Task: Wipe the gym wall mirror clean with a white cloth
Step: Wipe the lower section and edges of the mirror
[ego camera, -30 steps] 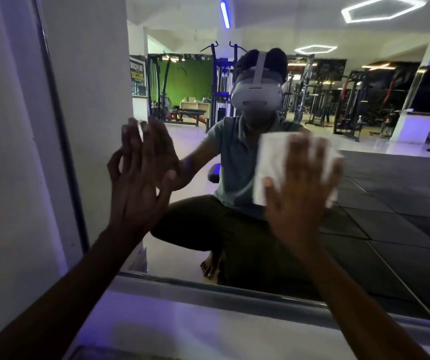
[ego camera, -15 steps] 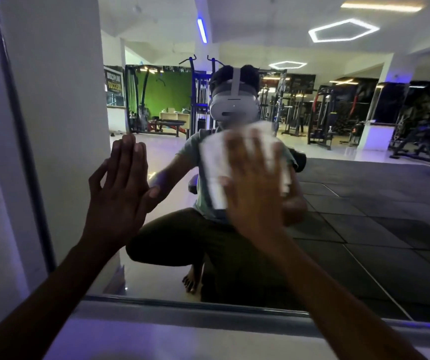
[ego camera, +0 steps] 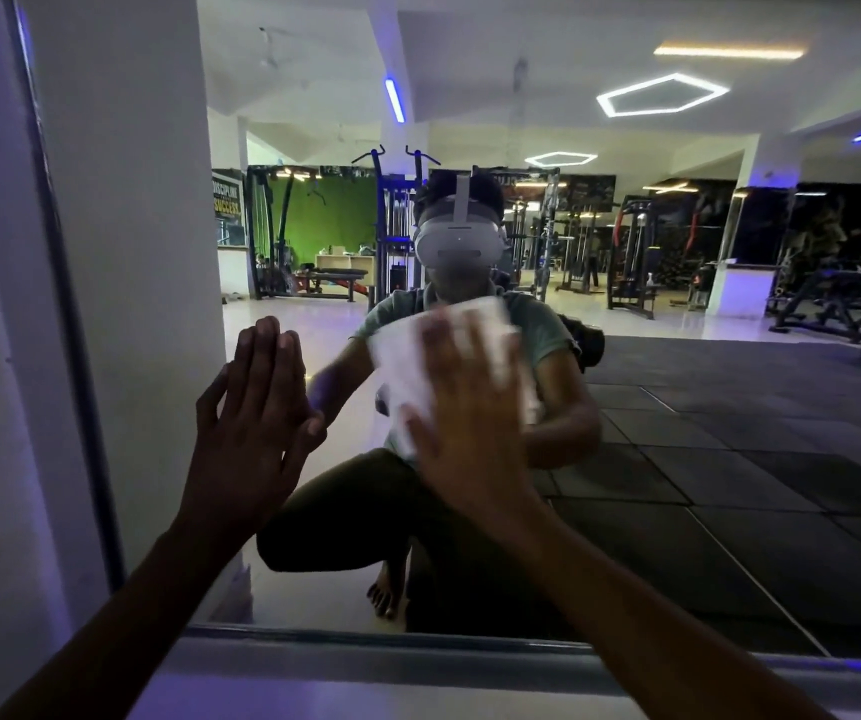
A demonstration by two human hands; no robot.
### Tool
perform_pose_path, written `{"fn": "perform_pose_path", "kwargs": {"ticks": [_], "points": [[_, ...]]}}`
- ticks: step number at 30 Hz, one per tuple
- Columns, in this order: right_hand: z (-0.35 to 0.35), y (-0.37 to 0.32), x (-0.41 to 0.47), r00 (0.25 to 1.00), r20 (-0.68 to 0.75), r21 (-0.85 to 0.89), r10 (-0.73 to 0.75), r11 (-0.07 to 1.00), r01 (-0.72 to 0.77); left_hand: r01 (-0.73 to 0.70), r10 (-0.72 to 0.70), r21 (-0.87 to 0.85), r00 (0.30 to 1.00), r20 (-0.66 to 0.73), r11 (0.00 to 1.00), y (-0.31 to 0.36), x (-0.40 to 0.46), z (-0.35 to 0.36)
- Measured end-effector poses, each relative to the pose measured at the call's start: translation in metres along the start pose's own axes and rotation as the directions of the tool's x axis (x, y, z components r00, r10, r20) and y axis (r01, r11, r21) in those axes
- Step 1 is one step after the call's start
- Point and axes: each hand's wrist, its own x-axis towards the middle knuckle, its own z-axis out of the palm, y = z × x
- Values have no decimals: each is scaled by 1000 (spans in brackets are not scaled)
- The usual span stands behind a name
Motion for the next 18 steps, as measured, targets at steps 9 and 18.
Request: {"fn": "perform_pose_path", "kwargs": {"ticks": [9,18], "points": [[-18,12,45,795,-220,82,566,823,-563,115,-120,-77,991,-60,990,19,8,4],[-43,71,101,985,-171,-98,34,994,-51,53,-70,-60,943,-326,997,1,111,-56]]}}
